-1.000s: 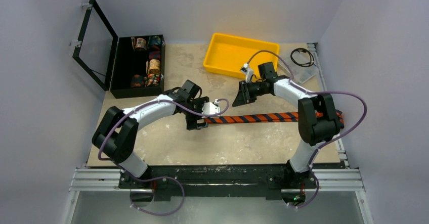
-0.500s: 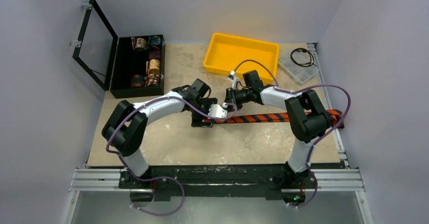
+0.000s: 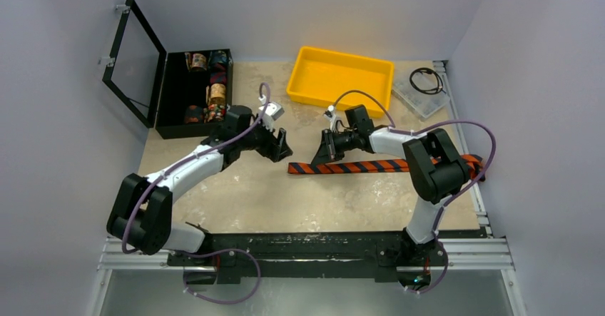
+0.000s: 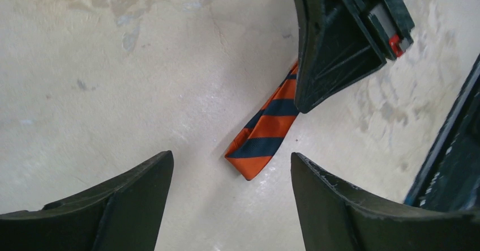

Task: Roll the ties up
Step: Roll the tie at the center of the board.

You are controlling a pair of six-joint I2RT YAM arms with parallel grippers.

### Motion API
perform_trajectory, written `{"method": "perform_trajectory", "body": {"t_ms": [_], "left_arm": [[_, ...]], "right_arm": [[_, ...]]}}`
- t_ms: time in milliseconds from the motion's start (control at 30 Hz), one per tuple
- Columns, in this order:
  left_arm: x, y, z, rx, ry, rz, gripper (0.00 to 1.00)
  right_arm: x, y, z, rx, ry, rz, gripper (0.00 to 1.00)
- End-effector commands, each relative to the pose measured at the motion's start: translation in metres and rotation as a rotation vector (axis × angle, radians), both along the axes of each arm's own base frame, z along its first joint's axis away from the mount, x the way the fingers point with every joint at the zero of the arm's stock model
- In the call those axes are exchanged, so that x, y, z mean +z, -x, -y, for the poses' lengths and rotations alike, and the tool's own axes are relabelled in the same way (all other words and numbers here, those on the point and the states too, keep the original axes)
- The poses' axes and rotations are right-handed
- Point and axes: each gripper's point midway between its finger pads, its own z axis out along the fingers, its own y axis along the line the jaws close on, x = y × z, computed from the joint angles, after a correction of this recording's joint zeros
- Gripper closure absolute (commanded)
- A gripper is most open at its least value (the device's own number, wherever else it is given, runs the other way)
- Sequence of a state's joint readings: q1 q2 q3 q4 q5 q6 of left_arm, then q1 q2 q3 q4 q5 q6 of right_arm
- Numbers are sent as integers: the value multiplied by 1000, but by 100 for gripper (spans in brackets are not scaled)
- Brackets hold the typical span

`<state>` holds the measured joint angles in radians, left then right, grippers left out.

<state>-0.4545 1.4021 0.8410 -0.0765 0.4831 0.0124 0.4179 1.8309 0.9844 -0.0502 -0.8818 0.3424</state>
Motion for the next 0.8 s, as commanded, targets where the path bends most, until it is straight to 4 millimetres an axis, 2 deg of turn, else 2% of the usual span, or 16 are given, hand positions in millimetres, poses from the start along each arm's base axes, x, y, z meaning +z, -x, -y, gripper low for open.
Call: {"method": "perform_trajectory", "body": {"t_ms": [0,100,200,400,567,767], "left_arm": [[0,10,9,202,250,-249,30],[-23,17,3,229,232,-301,39],[-34,22,3,229,244,-366,43],[-48,16,8,245,278,-432,47],[-56,13,15,232,300,-488,52],[-69,12,15,241,287,-517,53]], "right_arm": [[20,-9,-7,-7,-54,66,97],[18,-9,-10,-5,-57,44,97],[16,-7,-14,3,-56,35,97],[0,-4,-17,15,-25,24,97],[-14,-3,-13,28,24,20,98],[-28,-5,-8,15,70,11,99]]}}
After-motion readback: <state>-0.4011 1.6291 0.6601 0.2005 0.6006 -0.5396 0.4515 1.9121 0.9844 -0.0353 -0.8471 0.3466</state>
